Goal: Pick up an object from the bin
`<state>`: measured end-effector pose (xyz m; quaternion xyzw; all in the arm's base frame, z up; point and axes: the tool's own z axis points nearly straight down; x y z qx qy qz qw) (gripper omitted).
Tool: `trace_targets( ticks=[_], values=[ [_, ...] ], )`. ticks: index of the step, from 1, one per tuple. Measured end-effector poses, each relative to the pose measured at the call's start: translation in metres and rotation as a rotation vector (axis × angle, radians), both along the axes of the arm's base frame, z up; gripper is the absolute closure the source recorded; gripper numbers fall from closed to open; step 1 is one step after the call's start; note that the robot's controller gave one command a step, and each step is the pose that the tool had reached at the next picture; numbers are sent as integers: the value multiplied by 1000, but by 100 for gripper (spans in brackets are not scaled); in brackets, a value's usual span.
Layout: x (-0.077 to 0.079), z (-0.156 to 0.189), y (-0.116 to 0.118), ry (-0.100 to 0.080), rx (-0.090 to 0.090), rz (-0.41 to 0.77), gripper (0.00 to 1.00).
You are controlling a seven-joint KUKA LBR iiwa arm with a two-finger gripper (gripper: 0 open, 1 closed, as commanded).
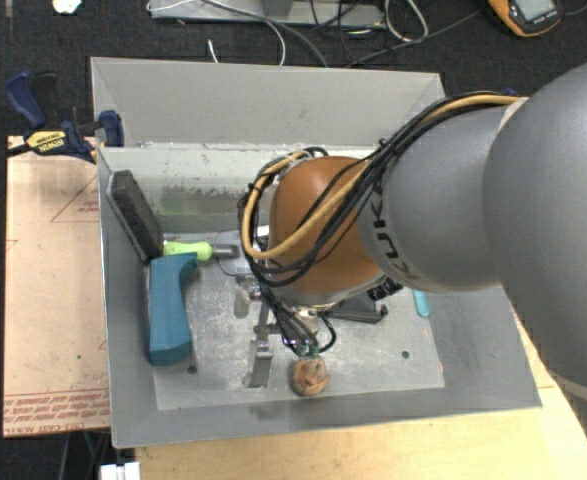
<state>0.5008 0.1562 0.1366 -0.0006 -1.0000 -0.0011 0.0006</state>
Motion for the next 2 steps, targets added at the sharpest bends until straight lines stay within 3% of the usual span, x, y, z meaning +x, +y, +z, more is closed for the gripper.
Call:
trace_targets(
  ticks=[1, 2],
  values=[
    [0, 0, 0, 0, 0, 0, 0],
    [34, -23, -36, -1, 2, -69, 0]
  ],
)
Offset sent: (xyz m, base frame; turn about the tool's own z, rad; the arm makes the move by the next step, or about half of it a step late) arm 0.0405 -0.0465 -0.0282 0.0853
